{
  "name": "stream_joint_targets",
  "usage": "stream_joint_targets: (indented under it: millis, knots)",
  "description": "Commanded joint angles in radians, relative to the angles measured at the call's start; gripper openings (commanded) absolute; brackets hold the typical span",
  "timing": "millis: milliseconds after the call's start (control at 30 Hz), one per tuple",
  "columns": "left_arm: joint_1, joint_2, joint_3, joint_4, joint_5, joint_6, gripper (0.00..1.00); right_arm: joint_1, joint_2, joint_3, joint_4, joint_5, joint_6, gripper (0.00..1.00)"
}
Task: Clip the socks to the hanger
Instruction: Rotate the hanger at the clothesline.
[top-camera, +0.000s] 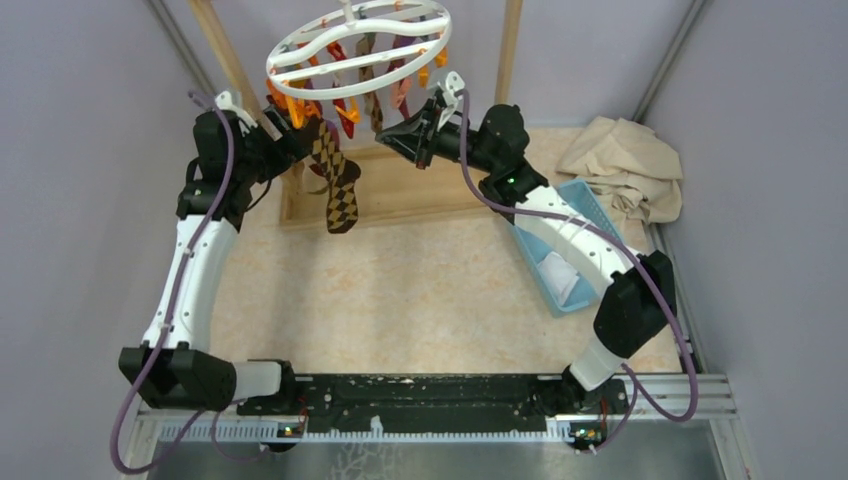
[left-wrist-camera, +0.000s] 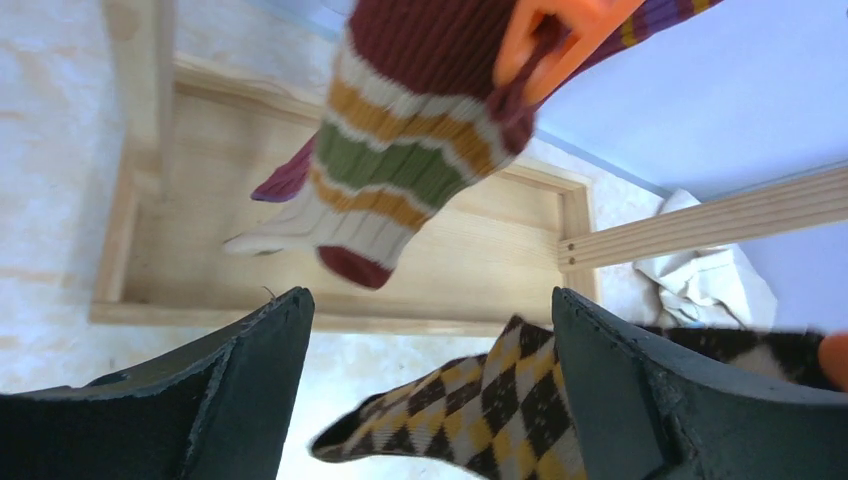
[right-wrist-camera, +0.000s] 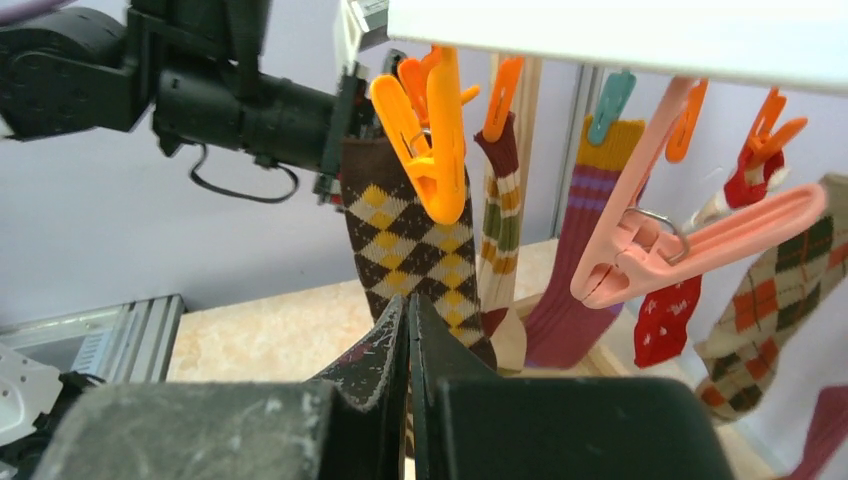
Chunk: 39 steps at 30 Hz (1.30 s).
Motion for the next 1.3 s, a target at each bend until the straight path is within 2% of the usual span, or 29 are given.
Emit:
stream_joint_targets:
  millis: [0, 233, 367, 433, 600, 800, 1067, 1167, 1267]
  knots:
    - [0.005, -0.101, -0.103, 0.012, -0.086, 0.037, 0.94, 0.005, -0.051, -0.028, 0.043, 0.012, -0.015, 0.00]
    - [-0.003, -0.333, -0.209, 0.083, 0.024, -0.048, 0.90, 0.006, -0.033, -0.012, 0.019, 0.042, -0.032, 0.00]
    - [-0.023, -0.446, -0.240, 0.208, 0.168, -0.136, 0.87, 0.005, 0.047, 0.048, 0.051, 0.062, -0.006, 0.00]
    - [-0.026, -0.462, -0.213, 0.218, 0.191, -0.136, 0.87, 0.007, 0.107, 0.102, 0.074, 0.059, 0.029, 0.00]
    - [-0.026, -0.453, -0.149, 0.176, 0.172, -0.087, 0.90, 0.034, 0.212, 0.197, 0.118, 0.074, 0.090, 0.00]
    - [-0.032, -0.396, -0.152, 0.264, 0.263, -0.132, 0.91, 0.091, 0.281, 0.258, 0.131, 0.103, 0.100, 0.00]
    - [-0.054, -0.303, -0.090, 0.296, 0.239, -0.132, 0.92, 0.134, 0.238, 0.191, 0.172, 0.121, 0.092, 0.00]
    - [-0.113, -0.260, -0.082, 0.316, 0.190, -0.128, 0.92, 0.145, 0.189, 0.128, 0.190, 0.128, 0.085, 0.00]
    - [-0.237, -0.204, -0.047, 0.325, 0.090, -0.091, 0.92, 0.155, 0.148, 0.080, 0.195, 0.133, 0.070, 0.00]
